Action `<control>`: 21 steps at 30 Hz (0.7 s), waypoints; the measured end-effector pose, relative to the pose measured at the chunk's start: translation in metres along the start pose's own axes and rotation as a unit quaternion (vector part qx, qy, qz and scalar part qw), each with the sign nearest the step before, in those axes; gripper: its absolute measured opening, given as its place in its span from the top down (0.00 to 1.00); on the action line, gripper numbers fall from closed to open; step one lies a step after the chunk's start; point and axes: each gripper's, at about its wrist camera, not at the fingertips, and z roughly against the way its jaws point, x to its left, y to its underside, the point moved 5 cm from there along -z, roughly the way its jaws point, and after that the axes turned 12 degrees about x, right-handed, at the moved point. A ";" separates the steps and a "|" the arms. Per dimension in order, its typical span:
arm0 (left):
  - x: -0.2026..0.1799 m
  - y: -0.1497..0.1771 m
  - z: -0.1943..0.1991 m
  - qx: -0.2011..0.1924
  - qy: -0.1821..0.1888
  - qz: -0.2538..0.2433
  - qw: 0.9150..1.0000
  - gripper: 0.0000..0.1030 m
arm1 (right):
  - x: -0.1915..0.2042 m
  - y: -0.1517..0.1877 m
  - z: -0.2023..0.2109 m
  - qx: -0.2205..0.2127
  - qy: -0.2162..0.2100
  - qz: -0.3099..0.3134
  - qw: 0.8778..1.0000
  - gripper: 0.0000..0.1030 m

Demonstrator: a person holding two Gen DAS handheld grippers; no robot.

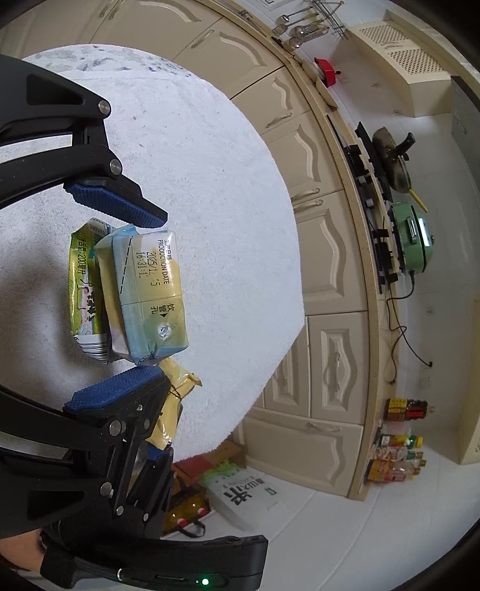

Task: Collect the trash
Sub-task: 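Lift the stacked packages with the left tool and the yellow wrapper with the right tool, then carry the packages and yellow wrapper over the blue bin and release both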

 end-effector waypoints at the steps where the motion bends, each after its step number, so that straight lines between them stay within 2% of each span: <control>1: -0.002 -0.003 0.001 -0.001 0.000 -0.003 1.000 0.30 | -0.002 0.002 0.004 -0.007 -0.004 -0.003 1.000 0.75; 4: -0.012 -0.007 0.003 -0.007 0.007 -0.016 1.000 0.30 | -0.014 0.010 0.023 -0.031 -0.013 -0.018 0.999 0.75; 8: -0.045 -0.011 0.011 -0.015 0.032 -0.041 0.999 0.30 | -0.044 0.025 0.069 -0.073 -0.016 -0.048 0.996 0.75; 12: -0.097 -0.012 0.016 -0.015 0.069 -0.076 0.995 0.30 | -0.090 0.051 0.115 -0.104 0.006 -0.090 0.991 0.75; 16: -0.149 -0.011 0.009 -0.007 0.099 -0.112 0.989 0.30 | -0.141 0.083 0.139 -0.111 0.036 -0.139 0.983 0.75; 21: -0.213 -0.010 -0.024 0.032 0.125 -0.151 0.980 0.30 | -0.201 0.123 0.148 -0.104 0.065 -0.197 0.973 0.75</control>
